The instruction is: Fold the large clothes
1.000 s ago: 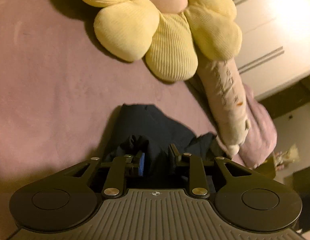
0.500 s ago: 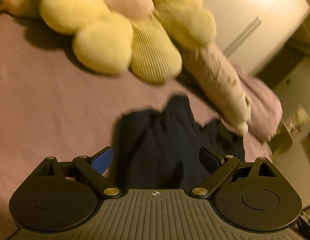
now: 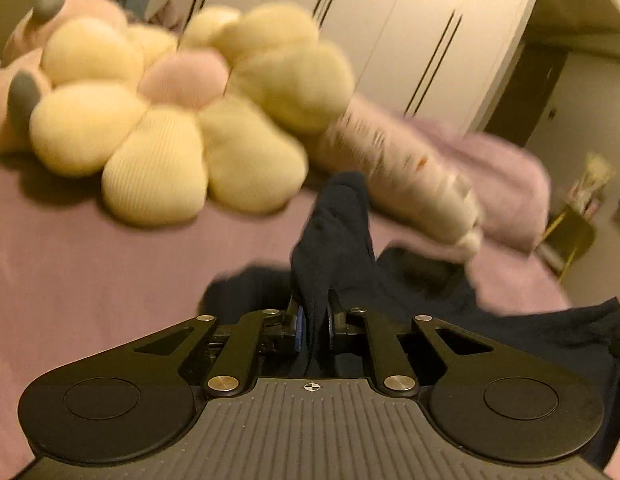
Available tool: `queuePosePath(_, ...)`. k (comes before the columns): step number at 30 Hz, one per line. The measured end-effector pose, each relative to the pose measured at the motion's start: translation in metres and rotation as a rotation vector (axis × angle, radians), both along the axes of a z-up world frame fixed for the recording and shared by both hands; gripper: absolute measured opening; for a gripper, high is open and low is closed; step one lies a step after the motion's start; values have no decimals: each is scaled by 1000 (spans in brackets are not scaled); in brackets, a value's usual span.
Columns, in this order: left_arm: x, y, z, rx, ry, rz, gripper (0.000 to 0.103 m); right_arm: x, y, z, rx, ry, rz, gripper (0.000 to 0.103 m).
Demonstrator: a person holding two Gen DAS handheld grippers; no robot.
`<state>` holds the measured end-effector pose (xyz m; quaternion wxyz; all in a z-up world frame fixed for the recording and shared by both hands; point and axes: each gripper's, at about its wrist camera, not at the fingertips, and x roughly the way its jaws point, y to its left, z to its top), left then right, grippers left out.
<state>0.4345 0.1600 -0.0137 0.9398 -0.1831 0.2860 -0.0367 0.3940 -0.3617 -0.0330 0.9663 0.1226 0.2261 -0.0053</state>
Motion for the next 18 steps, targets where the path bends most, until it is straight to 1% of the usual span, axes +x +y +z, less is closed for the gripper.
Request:
queuePosePath(1, 5, -3, 9, 13, -24, 8, 13, 1, 4, 11, -6, -25, 3, 9)
queuePosePath(3, 15, -7, 28, 66, -83, 43, 13, 9, 12, 33, -39, -81, -11, 9)
queuePosePath(4, 23, -10, 33, 93, -101, 65, 13, 17, 15, 41, -54, -104, -29, 9)
queuePosePath(6, 42, -18, 35, 149, -118, 113, 14, 43, 19, 52, -70, -123, -79, 9)
queuePosePath(8, 65, -30, 24, 209, -114, 144, 15, 70, 22, 49, -84, -118, -119, 9)
queuePosePath(10, 83, -42, 2, 254, -91, 171, 16, 98, 27, 33, -85, -94, -159, 10)
queuePosePath(11, 93, -47, -12, 269, -62, 187, 18, 108, 31, 23, -93, -77, -176, 10)
queuePosePath(13, 107, -53, -42, 302, -21, 210, 20, 127, 40, -7, -146, -38, -213, 10)
queuePosePath(14, 112, -55, -60, 329, 3, 224, 30, 135, 40, -24, -156, -3, -226, 10)
queuePosePath(15, 112, -55, -74, 335, 14, 235, 44, 142, 38, -42, -166, 31, -243, 10)
queuePosePath(16, 111, -52, -88, 320, 24, 256, 49, 145, 35, -57, -163, 59, -261, 11)
queuePosePath(17, 109, -46, -101, 276, 40, 276, 56, 147, 30, -70, -142, 75, -271, 12)
queuePosePath(18, 108, -37, -111, 217, 49, 284, 61, 149, 24, -84, -111, 88, -273, 12)
